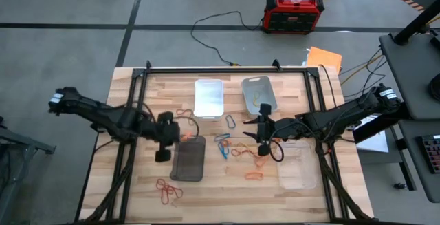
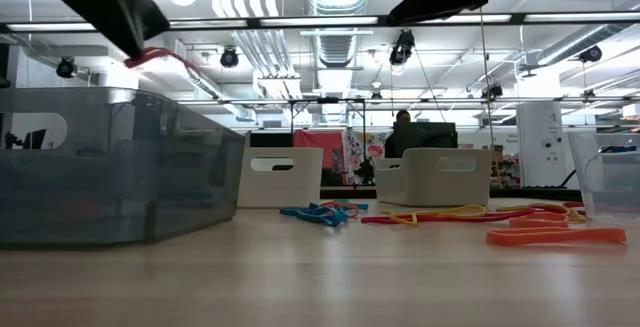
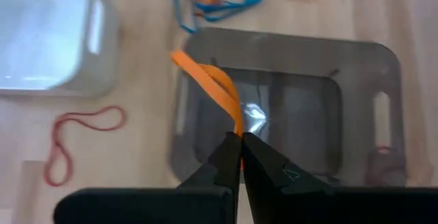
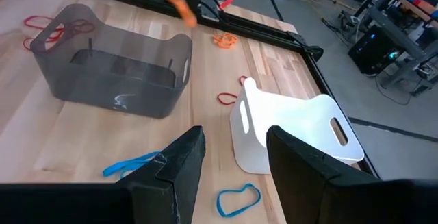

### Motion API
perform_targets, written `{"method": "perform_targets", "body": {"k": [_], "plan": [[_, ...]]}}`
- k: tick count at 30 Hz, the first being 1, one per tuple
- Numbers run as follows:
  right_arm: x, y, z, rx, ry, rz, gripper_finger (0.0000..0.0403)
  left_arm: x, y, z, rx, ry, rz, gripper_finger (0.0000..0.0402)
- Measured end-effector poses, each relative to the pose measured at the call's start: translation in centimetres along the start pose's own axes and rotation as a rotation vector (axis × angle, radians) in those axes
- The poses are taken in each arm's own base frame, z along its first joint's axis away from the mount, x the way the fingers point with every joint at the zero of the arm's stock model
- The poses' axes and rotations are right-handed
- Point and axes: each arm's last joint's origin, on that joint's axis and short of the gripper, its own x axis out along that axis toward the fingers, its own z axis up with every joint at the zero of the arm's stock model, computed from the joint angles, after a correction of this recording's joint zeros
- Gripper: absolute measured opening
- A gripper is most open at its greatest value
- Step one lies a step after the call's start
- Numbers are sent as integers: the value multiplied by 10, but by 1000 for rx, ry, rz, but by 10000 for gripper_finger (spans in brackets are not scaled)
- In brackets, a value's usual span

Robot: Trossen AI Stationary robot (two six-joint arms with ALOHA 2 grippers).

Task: Sort rubber bands into baskets
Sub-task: Put the orange rubber band into the black bin

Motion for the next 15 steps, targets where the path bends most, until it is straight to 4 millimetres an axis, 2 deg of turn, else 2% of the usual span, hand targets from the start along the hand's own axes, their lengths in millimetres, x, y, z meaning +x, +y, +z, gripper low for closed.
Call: {"method": "perform_targets", "body": {"k": [7,15], "plan": [[0,0,2,45,-18,-2,155,25,-28,1,52,31,15,0],[1,1,-1,101,-15,-1,155,59,-36,-1,97,150,69,0]]}}
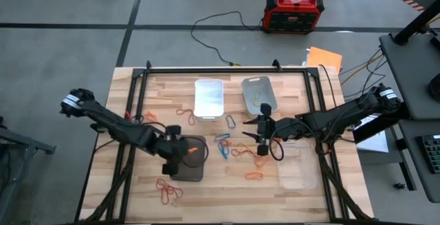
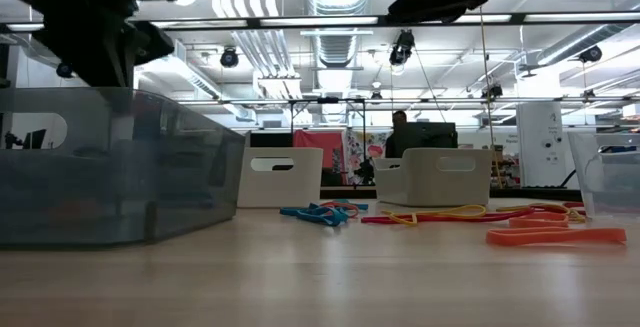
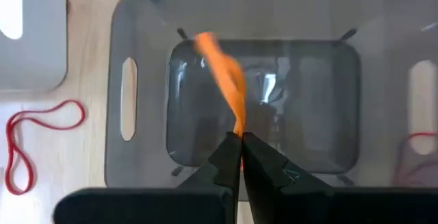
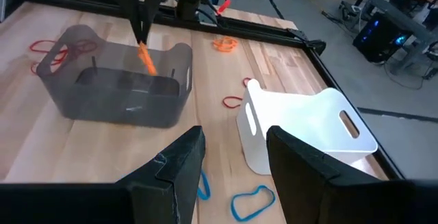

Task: Sort rubber bands into baskets
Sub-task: Put the orange rubber band into the black bin

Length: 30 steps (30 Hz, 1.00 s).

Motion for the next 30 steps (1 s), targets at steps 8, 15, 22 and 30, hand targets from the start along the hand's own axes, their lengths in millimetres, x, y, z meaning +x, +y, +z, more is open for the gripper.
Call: {"method": "perform_targets", "body": {"k": [8,15,22,30], "plan": [[0,0,-3,6,5,0,155,17,-4,0,12,63,25,0],[0,0,-2,24,2,0,155,26,-6,0,2,99,40,0],[0,1,-3,25,2,8,155,28,-5,-1,-24,105,78,1],[0,1,-2,28,0,8,155,28,-5,-2,-35,104,87,48]]}}
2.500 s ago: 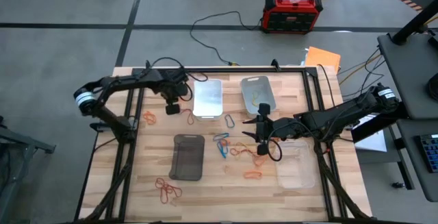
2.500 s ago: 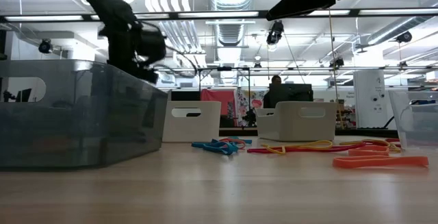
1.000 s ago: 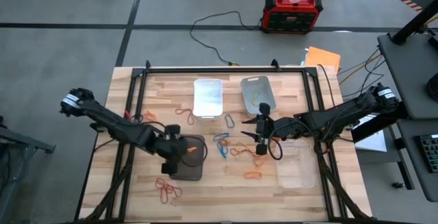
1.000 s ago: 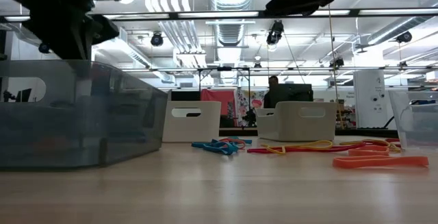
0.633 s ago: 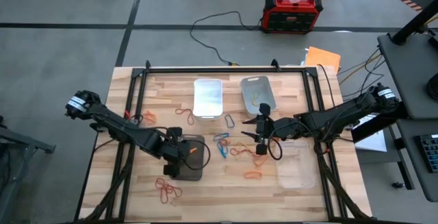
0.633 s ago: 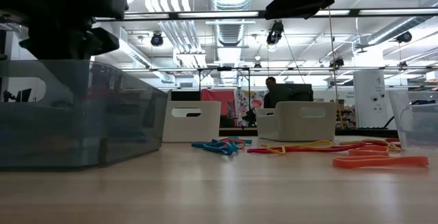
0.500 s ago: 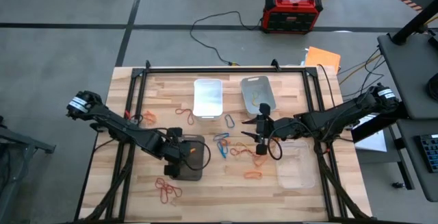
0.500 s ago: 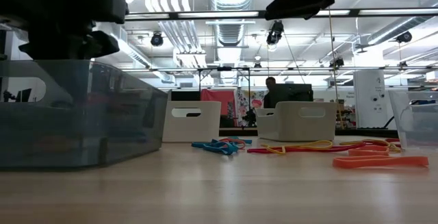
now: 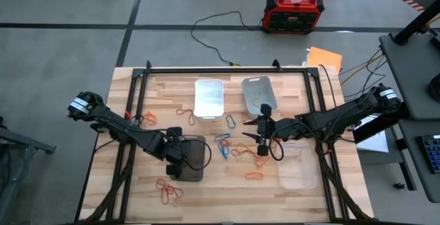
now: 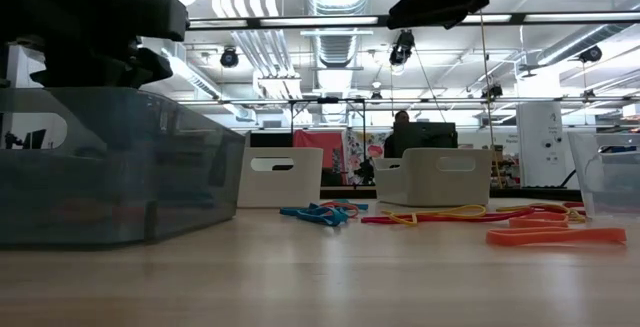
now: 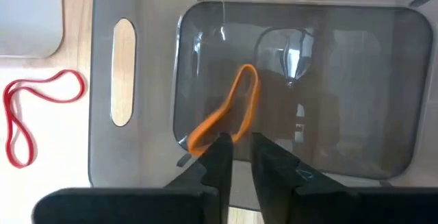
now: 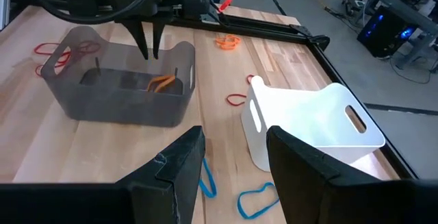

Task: Sort rubber bands into baskets
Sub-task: Put the orange rubber band into the black bin, then put the blue rubber band into the transparent bin

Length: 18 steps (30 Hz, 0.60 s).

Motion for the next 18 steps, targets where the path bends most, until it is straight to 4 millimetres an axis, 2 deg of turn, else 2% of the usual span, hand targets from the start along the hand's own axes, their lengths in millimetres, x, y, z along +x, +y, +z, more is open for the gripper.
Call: {"method": "perform_targets", "body": {"k": [5,10,18], "plan": [[0,0,0,3,-2,0,155,0,0,0,2,-5,11,86],[0,0,1,27,-6,0,155,-3,0,0,46,-19,7,105],[5,2,3,121,-44,1,155,-28,-3,5,215,-276,62,107]]}}
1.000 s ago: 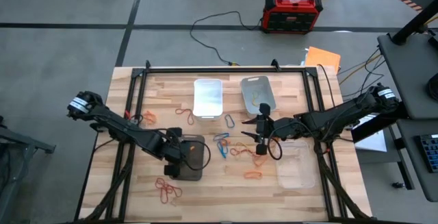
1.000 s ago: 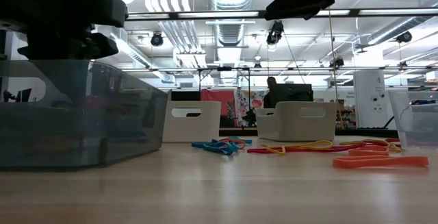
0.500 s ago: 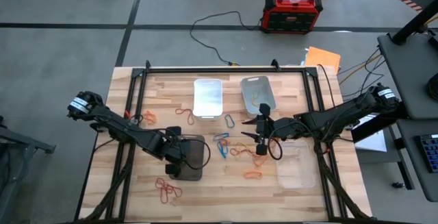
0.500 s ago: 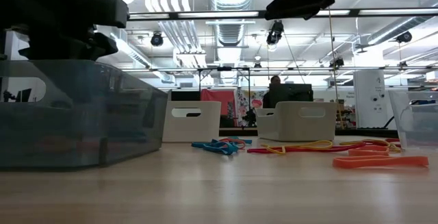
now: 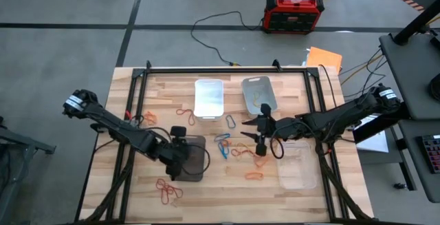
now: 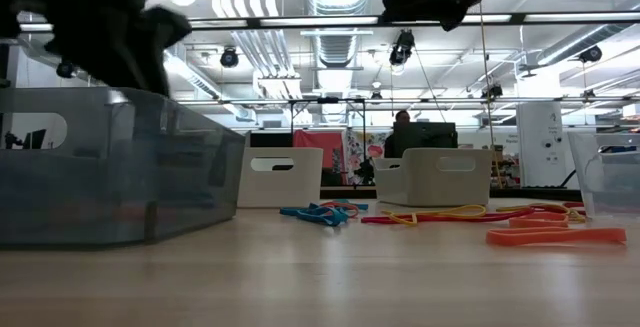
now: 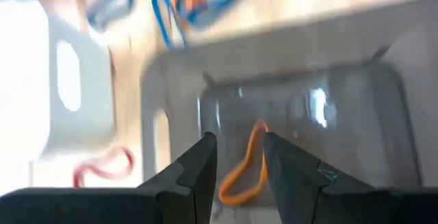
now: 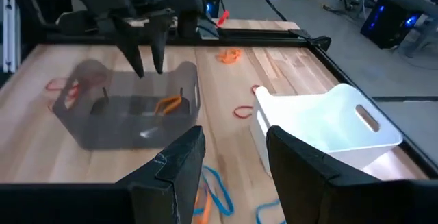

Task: Sort rubber bands into baskets
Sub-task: Put the blue rubber band into the transparent bin

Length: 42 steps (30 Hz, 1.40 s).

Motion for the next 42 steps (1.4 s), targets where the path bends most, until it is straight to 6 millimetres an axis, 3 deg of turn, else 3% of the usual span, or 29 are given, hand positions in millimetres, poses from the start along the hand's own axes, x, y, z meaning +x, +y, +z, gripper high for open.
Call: {"method": "perform_targets", "body": {"k": [4,10,20,28,32,42], "plan": [[16,7,-9,8,59,-5,155,-13,6,-2,38,-123,-7,107],[43,18,-10,-8,122,-10,155,-23,16,-23,60,-310,-10,107],[78,32,14,-13,260,-41,155,-34,31,-55,1,-463,96,107],[99,9,24,172,490,-198,155,-30,34,-64,42,-560,130,107],[111,-8,17,259,586,-260,155,-29,40,-65,45,-557,158,107],[143,-41,-16,454,751,-208,132,-25,52,-65,55,-531,221,107]]}}
